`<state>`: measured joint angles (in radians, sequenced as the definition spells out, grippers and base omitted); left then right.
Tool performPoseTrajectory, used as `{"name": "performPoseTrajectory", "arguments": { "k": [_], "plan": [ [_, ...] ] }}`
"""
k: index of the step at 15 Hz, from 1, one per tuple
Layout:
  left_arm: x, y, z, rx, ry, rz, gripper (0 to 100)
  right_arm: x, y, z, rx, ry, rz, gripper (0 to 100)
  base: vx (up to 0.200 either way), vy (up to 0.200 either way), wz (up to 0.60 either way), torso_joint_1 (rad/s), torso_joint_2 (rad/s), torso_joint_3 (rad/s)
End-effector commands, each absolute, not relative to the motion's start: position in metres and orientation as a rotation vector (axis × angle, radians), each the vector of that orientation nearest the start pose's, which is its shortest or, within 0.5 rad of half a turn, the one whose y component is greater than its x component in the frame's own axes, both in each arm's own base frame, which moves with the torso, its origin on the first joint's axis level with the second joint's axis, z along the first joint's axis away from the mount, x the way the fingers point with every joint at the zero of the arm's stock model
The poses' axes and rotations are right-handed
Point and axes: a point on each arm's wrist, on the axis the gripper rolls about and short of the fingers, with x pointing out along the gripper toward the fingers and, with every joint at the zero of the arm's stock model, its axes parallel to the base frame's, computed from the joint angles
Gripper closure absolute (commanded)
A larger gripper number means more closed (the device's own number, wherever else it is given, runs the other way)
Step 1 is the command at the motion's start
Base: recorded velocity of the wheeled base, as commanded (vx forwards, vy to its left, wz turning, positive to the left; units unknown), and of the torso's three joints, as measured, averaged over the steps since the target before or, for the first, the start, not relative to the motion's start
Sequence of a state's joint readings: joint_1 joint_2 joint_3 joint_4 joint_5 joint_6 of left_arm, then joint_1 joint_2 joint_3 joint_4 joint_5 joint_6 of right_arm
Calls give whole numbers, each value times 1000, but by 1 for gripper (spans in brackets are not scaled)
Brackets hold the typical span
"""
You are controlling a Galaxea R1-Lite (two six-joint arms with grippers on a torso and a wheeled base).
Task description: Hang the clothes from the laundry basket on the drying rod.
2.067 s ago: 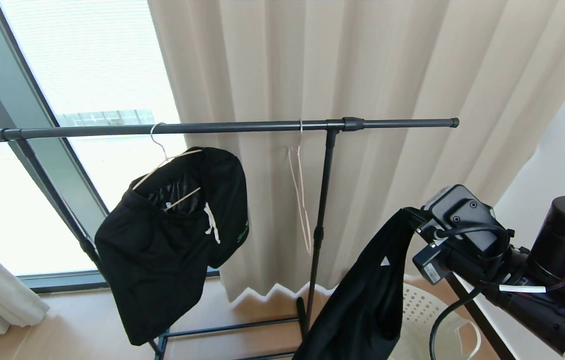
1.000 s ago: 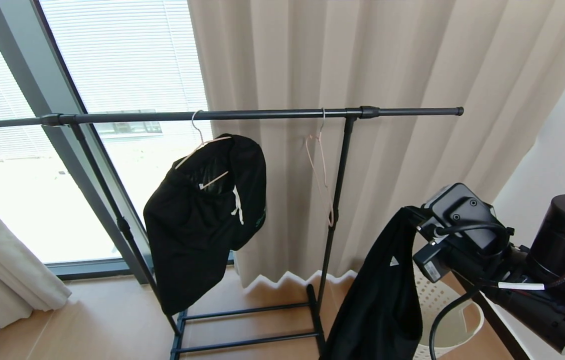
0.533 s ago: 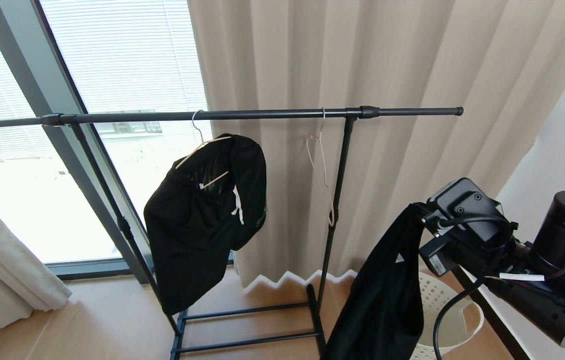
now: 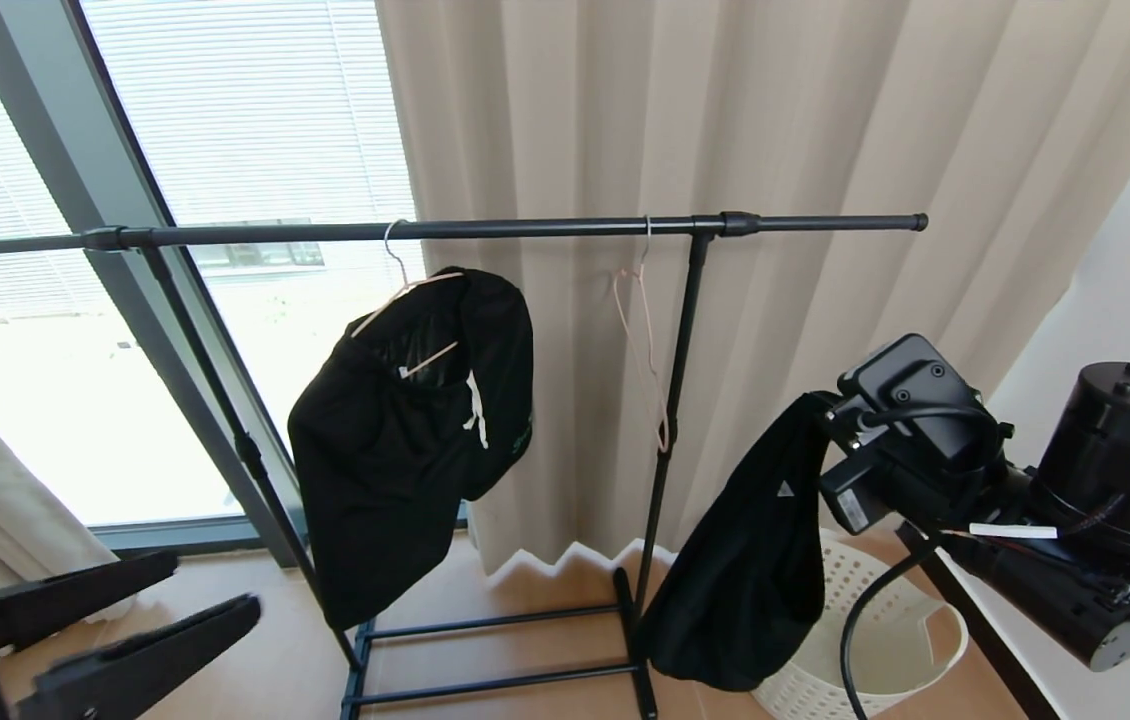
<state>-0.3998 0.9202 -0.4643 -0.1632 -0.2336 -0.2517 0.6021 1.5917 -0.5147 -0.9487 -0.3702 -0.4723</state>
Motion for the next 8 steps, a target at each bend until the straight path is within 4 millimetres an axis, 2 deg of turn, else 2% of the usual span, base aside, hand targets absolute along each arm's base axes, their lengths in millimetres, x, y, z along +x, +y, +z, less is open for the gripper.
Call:
{"name": "performPoseTrajectory", "arguments": {
  "k": [1,2,4,6,8],
  "plan": [
    [186,-142,198,-284,535,-794,0,222,157,170,-451,57,276,100,0,0,0,0,0,0],
    [198,-158,184,-271,572,-807,0,220,169,171,-407,55,273,100,0,0,0,0,0,0],
    [207,-184,163,-250,595,-846,0,214,187,174,-369,34,325,100,0,0,0,0,0,0],
    [207,-186,151,-255,584,-850,0,222,198,179,-350,14,337,100,0,0,0,0,0,0],
    [202,-188,137,-245,587,-852,0,233,218,172,-203,27,349,100,0,0,0,0,0,0]
  ]
}}
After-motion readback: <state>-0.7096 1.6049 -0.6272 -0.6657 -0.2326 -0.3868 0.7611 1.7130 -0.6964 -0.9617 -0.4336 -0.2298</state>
